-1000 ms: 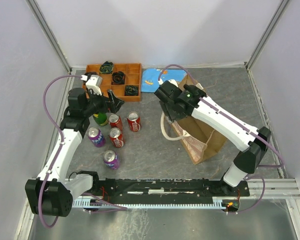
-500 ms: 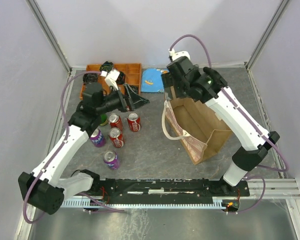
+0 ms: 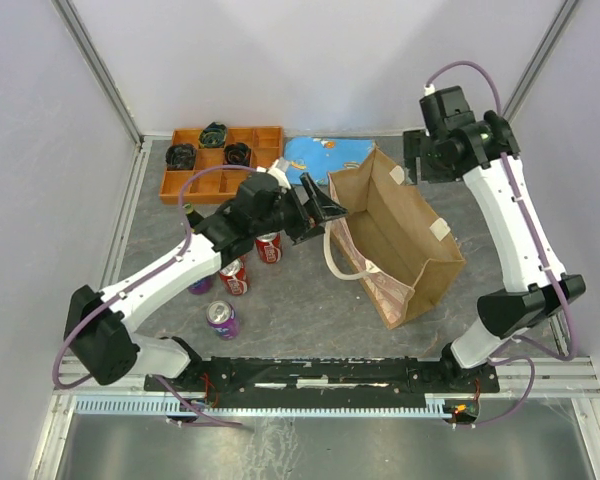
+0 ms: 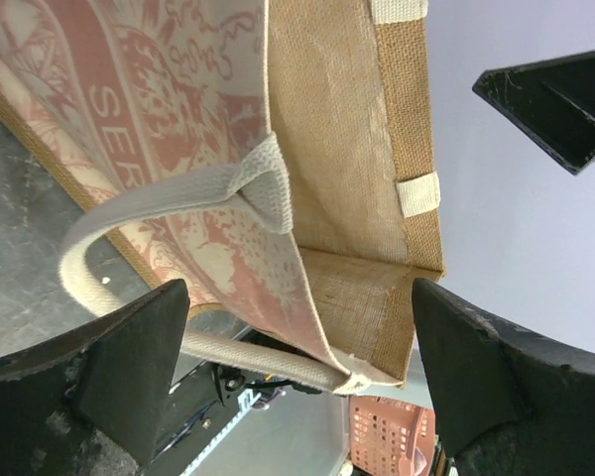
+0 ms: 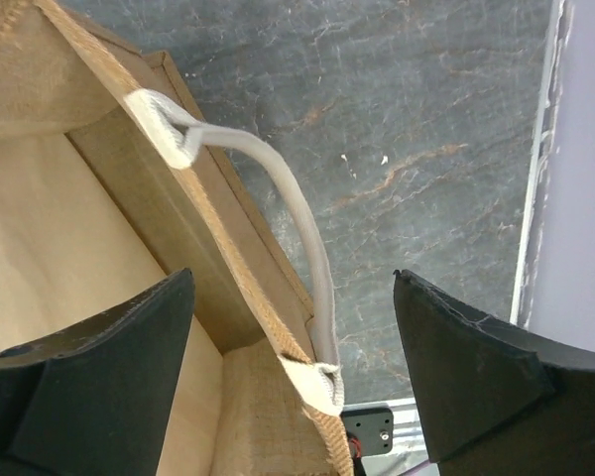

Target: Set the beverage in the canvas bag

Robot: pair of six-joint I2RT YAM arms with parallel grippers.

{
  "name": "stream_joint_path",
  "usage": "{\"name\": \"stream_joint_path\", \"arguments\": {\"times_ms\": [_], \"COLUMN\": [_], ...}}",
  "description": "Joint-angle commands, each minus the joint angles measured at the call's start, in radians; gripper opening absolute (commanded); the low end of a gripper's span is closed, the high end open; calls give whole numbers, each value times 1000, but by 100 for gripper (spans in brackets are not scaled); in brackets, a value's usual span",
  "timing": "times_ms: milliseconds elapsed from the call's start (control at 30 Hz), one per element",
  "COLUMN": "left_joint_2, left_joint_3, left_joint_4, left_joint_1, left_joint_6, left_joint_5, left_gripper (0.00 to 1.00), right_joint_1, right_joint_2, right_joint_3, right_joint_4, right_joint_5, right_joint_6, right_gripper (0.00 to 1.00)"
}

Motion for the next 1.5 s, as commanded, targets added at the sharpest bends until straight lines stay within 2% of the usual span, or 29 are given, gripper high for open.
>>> {"name": "stream_joint_path", "arguments": {"times_ms": [0,200,333,400,433,500,533,567,600,633,667,1000,1233,1467], "left_joint_2": [61,151,193,214,223,234,234,230,225,215,201,114,66,48], "left_joint_3": [103,155,149,158,157,157,157,157,160,164,170,258,217,217], "left_joint_4": [4,-38,-54,-63,-66,-67,-71,-81,-97,-115,-143,-446,-561,-597], "left_joint_1": [-67,-148,-178,-193,-197,-200,-201,-200,-198,-196,-191,-66,-48,-46], "left_joint_6": [-104,-136,-141,-123,-117,-93,-73,-55,-32,-7,21,289,444,555], "left_joint_5": [-76,-124,-160,-180,-184,-186,-186,-187,-187,-182,-180,-203,-196,-226], "left_gripper": [99,99,95,90,85,64,52,36,19,6,3,3,3,3], "right_joint_1": [-52,-72,-74,-74,-75,-76,-76,-76,-76,-76,-76,-77,-89,-91], "right_joint_2": [-77,-105,-117,-116,-116,-121,-128,-136,-144,-156,-169,-266,-318,-360], "right_joint_3": [-55,-187,-309,-355,-374,-397,-405,-410,-409,-406,-399,-366,-488,-638], "right_joint_4": [11,63,127,152,166,180,188,191,188,182,172,-22,-36,6], "right_joint_5": [-153,-285,-340,-342,-347,-359,-364,-366,-364,-364,-361,-185,-162,-161], "right_joint_6": [-27,-34,-42,-45,-47,-49,-49,-48,-44,-40,-36,-36,-6,24], "right_gripper": [88,85,82,77,71,51,35,14,1,0,0,0,0,0]}}
